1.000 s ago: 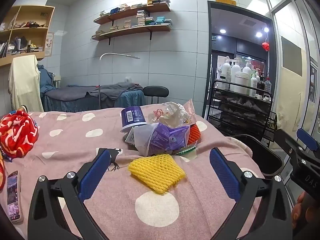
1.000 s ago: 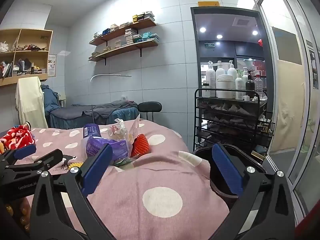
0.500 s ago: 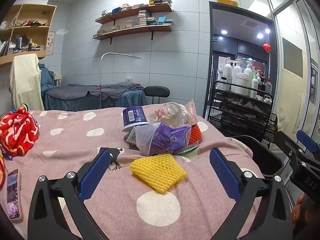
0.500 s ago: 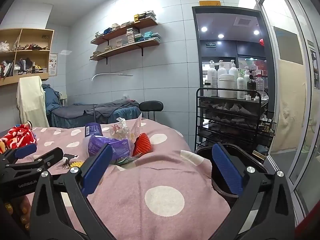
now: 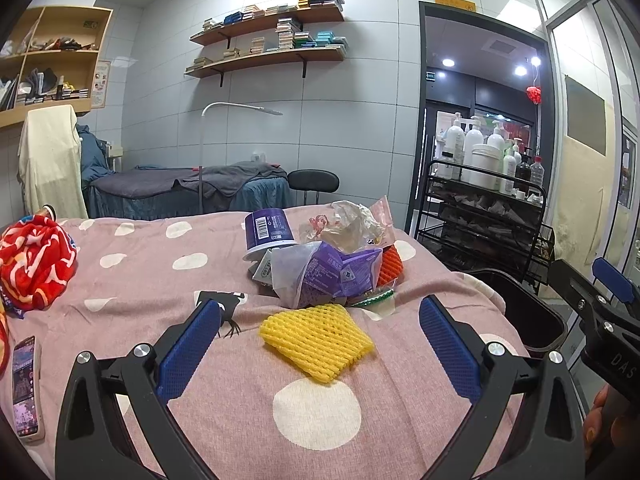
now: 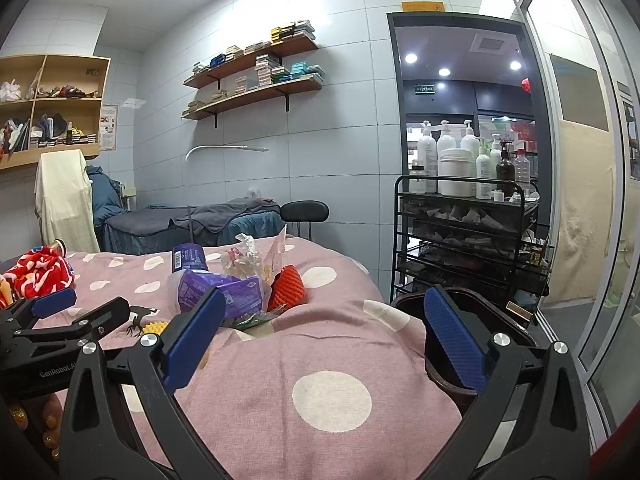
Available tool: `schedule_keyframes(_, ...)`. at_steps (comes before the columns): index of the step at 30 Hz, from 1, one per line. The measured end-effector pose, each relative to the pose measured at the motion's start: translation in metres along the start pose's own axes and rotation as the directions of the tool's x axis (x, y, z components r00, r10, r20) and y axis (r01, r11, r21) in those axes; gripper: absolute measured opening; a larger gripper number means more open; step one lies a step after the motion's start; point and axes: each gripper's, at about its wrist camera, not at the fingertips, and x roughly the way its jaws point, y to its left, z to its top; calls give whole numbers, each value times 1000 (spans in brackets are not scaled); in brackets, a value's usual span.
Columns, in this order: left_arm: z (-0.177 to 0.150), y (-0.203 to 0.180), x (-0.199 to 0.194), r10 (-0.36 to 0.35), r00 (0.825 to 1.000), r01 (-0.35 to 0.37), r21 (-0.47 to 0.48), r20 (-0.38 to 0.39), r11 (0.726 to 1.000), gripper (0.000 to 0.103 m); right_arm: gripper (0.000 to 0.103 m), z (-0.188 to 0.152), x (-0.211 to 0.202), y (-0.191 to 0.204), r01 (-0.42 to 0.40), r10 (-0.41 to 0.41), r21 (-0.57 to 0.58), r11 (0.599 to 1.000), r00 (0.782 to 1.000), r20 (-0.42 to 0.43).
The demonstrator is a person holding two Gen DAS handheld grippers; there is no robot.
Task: Collect trash
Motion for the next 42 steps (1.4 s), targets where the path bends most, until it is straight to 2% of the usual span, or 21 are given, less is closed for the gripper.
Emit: schedule_keyframes(42, -1, 1, -1, -4, 1000, 4, -3, -5, 1000, 98, 99, -2, -2, 4, -10, 10, -3, 1000, 1000, -2)
